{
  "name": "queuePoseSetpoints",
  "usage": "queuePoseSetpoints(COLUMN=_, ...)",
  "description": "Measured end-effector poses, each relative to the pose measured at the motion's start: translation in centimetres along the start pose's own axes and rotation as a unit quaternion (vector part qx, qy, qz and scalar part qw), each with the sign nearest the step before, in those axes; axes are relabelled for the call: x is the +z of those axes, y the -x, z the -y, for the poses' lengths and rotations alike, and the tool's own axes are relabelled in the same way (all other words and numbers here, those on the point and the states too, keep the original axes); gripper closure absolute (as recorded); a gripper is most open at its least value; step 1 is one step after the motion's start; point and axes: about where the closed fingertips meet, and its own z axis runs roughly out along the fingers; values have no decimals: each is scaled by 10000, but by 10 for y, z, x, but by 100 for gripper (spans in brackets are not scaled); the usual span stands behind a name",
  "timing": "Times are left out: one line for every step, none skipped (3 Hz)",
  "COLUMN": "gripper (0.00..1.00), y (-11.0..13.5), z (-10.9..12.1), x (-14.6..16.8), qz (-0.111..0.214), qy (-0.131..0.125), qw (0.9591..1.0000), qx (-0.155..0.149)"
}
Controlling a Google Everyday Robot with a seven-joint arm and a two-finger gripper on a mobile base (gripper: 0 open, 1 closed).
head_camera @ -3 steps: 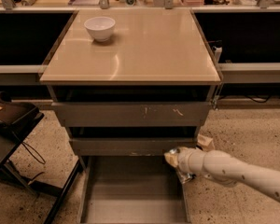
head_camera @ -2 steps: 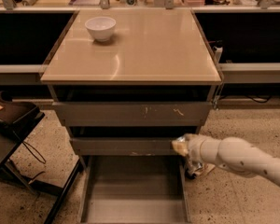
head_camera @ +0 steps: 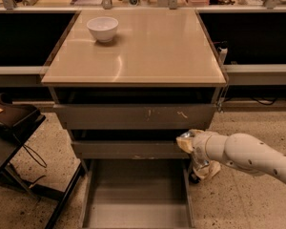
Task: Pick redbull can from bottom drawer and place on counter
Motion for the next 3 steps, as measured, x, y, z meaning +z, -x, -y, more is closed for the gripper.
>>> queuePoseSetpoints(gripper=100, y=35, z=6, x=-25, qz=264, qy=40, qw=9996, qx=11)
queuePoseSetpoints(gripper=100, y=117, z=4, x=-99, qz=650, qy=-6, qw=9976, qx=-231)
queuePoseSetpoints(gripper=100, y=227, z=-11, x=-197, qz=1036, qy=-323, qw=9919, qx=-665)
